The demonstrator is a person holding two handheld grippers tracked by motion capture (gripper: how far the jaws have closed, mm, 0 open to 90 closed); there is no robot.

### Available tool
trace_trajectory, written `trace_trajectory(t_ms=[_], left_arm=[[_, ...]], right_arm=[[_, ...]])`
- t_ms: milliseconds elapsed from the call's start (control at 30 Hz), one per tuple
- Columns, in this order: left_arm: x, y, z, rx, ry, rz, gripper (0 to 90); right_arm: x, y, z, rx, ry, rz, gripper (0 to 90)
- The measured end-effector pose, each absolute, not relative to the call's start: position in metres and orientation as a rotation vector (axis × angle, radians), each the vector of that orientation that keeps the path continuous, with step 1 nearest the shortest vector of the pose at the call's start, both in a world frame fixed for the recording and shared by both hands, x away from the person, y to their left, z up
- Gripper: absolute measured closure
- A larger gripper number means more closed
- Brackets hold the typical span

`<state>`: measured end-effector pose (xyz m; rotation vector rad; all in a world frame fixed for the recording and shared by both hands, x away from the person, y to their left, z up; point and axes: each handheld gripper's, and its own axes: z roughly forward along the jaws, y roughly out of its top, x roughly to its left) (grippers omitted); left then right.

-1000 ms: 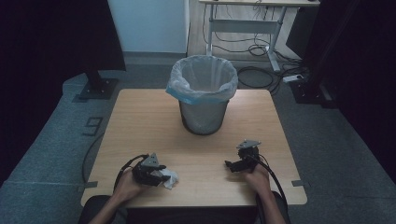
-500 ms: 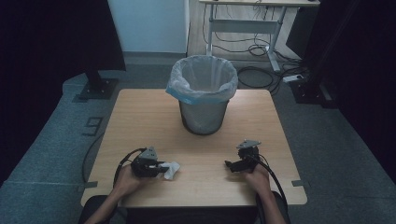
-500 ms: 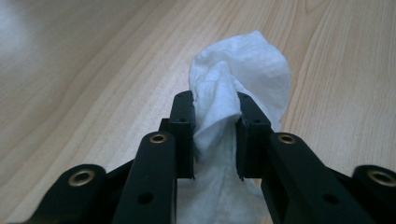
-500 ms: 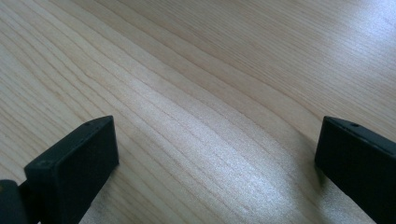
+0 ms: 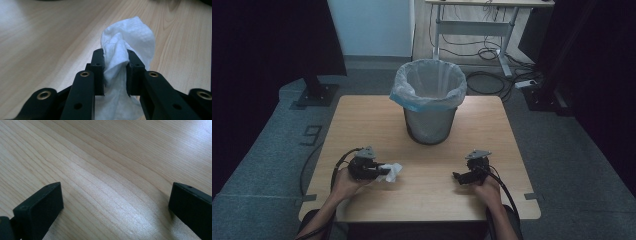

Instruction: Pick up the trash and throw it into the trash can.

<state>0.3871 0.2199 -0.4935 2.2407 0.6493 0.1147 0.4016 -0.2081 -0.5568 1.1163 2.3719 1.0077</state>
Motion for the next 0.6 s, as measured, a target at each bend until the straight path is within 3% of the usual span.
trace_trajectory(t_ms=[600], left_arm=[[0.413,0.226,-0.458,2.244,0.673,0.125,72.1]], right_arm=[[0.402,-0.208,-0.557,1.117,2.372,1.007,0.0]])
